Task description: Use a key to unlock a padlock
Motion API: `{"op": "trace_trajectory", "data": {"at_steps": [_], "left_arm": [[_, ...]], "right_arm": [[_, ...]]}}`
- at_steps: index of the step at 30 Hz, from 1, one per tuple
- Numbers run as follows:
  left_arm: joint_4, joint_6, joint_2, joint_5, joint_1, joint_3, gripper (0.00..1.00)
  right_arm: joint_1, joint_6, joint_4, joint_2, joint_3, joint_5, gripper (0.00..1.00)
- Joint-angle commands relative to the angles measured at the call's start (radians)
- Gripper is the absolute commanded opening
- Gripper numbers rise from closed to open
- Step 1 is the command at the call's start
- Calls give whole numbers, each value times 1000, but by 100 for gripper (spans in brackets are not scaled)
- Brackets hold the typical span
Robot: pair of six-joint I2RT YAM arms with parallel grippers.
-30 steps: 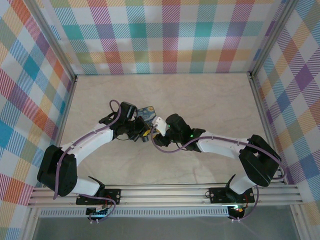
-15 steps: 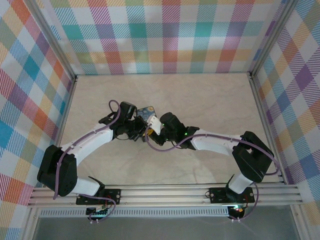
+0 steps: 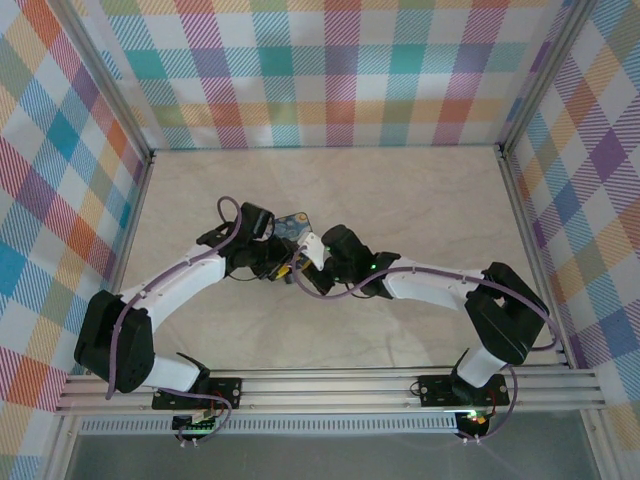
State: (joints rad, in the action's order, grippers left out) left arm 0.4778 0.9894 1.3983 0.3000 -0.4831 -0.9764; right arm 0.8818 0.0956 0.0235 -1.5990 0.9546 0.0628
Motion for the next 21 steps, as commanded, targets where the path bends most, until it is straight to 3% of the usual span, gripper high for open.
{"op": "trace_trajectory", "data": {"at_steps": [1,5,9,14,21], "left_arm": [[81,-162,-43,-32,25,-48,47],[35,-256,-34,50,32,-55,49],[-49,-279,-13,174,32,-28,47],[-158,-305,-37,286,32,25,41],[-314,-275,-47,347,31,106,31]], "right_arm": [[-51,-93,-27,49,-27,134,0],[-125,-175,-12,62,-51,352,0],[-216,-321,160,63,-140,621,0],[-260,-388,181,72,-142,718,0],[-277,-419,181,58,-112,805,0]]}}
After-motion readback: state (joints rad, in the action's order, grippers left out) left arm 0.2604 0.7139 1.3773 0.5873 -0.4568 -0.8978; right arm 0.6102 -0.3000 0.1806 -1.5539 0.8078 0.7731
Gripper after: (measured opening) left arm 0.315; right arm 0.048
